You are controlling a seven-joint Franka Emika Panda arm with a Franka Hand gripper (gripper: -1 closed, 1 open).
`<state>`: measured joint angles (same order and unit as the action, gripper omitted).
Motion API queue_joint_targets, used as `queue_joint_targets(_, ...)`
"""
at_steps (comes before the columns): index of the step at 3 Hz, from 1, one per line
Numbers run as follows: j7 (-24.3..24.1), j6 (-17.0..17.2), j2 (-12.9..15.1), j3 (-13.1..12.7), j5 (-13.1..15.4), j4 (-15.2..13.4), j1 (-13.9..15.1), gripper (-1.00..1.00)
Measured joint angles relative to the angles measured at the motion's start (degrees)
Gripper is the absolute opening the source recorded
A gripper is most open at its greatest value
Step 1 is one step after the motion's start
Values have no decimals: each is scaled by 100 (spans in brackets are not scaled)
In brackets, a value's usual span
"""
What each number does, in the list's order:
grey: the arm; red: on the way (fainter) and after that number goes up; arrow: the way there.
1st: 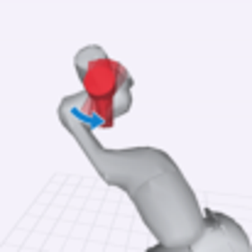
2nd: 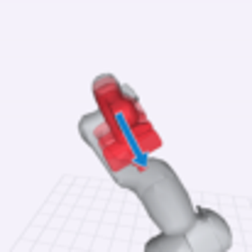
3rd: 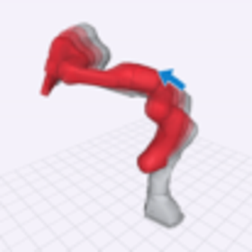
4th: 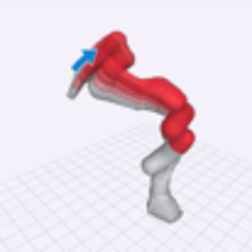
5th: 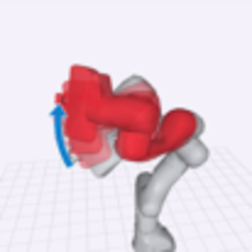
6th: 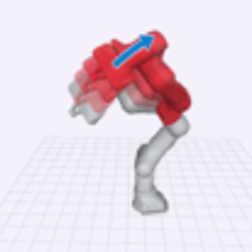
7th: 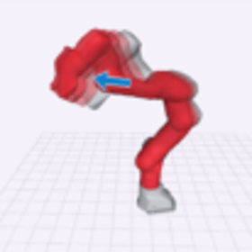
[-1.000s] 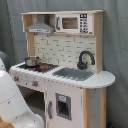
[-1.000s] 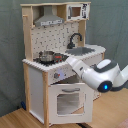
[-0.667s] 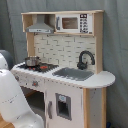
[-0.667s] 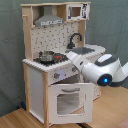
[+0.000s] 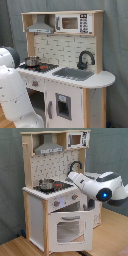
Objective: Play with the kitchen
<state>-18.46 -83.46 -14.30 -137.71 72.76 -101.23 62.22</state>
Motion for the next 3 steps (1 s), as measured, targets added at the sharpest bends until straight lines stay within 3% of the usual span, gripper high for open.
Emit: queue_joint_targets(3,1025,754,522,157,-1313,1,17,100)
